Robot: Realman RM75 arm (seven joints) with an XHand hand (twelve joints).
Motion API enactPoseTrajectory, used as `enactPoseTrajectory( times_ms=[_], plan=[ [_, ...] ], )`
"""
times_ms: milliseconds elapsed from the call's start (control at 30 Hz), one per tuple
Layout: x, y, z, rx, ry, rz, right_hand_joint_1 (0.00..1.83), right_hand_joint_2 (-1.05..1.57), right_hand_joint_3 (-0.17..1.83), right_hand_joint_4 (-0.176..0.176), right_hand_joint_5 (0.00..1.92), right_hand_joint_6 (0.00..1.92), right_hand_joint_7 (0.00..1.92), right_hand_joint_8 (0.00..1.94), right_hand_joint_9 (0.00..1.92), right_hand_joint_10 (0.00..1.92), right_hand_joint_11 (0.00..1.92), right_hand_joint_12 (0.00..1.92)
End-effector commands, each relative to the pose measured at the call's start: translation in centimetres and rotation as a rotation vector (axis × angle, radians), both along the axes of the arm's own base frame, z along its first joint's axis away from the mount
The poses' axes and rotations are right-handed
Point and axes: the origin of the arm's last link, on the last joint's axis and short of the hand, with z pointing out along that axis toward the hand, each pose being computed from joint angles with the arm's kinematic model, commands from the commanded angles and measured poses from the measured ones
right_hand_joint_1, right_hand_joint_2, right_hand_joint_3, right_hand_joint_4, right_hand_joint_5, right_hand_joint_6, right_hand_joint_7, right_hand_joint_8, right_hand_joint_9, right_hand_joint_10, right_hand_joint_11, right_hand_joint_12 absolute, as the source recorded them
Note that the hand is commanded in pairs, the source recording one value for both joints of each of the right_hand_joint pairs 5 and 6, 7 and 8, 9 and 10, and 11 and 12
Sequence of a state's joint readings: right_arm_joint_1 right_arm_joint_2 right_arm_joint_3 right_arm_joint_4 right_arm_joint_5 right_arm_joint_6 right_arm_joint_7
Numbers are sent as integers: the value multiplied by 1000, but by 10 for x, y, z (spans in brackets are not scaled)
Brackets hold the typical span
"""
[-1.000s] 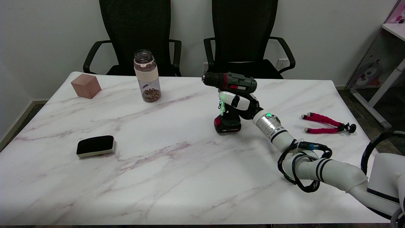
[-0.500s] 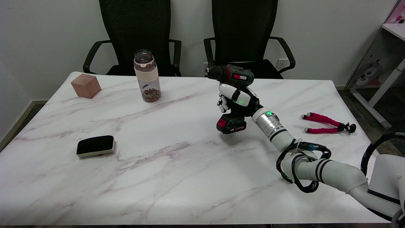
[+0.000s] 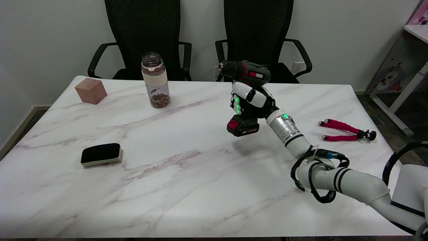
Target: Pick up the power screwdriver.
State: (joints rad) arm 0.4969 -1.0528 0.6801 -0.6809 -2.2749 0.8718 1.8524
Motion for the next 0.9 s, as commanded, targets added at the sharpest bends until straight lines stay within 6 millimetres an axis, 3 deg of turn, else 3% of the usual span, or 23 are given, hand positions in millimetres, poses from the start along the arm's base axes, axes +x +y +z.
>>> enactPoseTrajectory(
  times_ms=[33, 433, 900],
  plan=[
    [17, 1, -5, 19, -36, 67, 872, 914, 789, 176, 1838, 1838, 1838, 1838, 1841, 1841, 1828, 1828],
    [34, -4, -10, 34, -51, 114, 872, 942, 780, 176, 1783, 1783, 1783, 1783, 1886, 1886, 1879, 1879],
    [86, -12, 1, 28, -71, 276, 868, 971, 793, 176, 1768, 1768, 1768, 1768, 1902, 1902, 1903, 1903]
  ],
)
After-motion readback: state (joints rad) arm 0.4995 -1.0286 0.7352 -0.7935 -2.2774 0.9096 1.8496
